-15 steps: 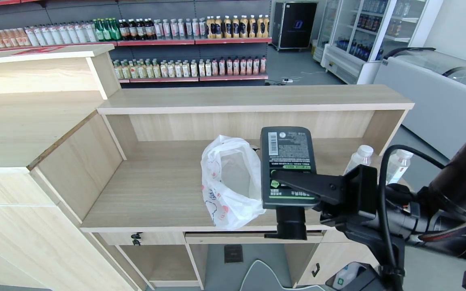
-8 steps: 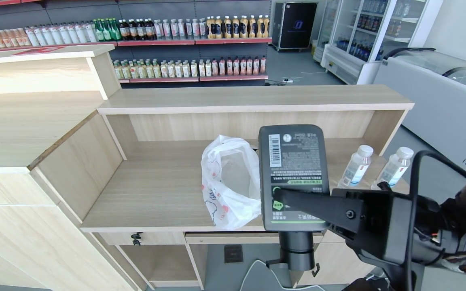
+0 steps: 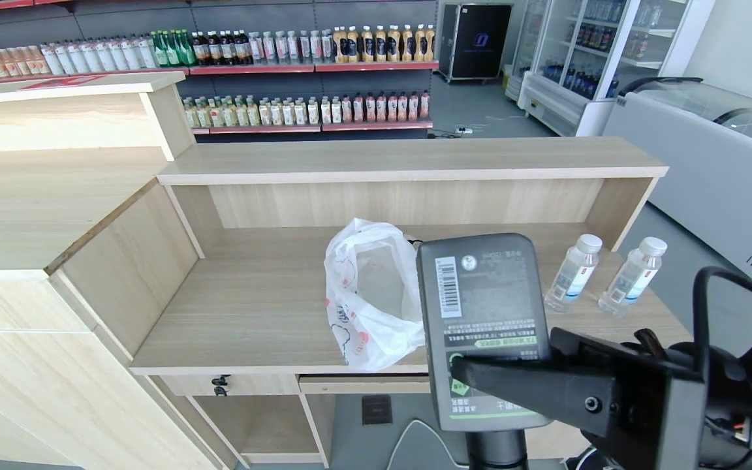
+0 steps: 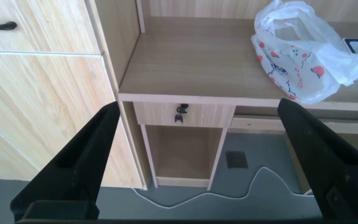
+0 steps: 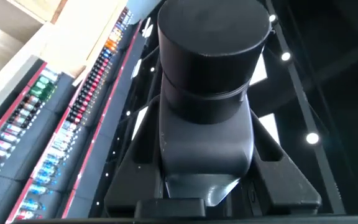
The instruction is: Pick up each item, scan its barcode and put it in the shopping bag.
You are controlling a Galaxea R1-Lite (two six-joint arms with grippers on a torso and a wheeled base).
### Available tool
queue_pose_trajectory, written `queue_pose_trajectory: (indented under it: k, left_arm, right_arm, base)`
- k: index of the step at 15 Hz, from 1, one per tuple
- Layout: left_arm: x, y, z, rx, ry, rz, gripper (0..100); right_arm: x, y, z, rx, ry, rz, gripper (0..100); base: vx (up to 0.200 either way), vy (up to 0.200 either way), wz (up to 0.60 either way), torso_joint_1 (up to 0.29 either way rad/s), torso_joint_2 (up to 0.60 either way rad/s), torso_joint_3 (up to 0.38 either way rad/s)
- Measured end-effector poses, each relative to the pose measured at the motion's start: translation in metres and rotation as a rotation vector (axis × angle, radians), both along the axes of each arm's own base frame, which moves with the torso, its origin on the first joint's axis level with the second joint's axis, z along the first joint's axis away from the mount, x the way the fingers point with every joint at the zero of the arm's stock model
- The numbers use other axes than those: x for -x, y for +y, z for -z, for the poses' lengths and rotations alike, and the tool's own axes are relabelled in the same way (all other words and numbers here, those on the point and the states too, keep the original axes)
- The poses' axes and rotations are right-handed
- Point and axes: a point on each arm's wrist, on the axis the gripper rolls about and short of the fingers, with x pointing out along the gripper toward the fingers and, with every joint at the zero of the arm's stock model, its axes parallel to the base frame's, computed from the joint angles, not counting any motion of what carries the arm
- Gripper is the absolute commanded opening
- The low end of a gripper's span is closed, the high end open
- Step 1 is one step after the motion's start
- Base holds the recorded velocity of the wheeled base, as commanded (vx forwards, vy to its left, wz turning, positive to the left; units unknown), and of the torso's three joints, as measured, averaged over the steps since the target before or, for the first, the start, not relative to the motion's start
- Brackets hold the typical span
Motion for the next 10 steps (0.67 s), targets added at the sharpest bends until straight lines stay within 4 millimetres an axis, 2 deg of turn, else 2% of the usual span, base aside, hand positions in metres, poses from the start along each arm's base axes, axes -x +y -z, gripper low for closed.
queue_pose_trajectory:
  k: [10]
  left_arm:
    - [0.000,0.000,0.000,0.000,0.000,0.000,100]
  right_arm:
    - [0.013,0.000,-0.001,0.014,-0.021,-0.047,0]
  base:
    - [0.000,0.000,0.00,0.000,0.00,0.000]
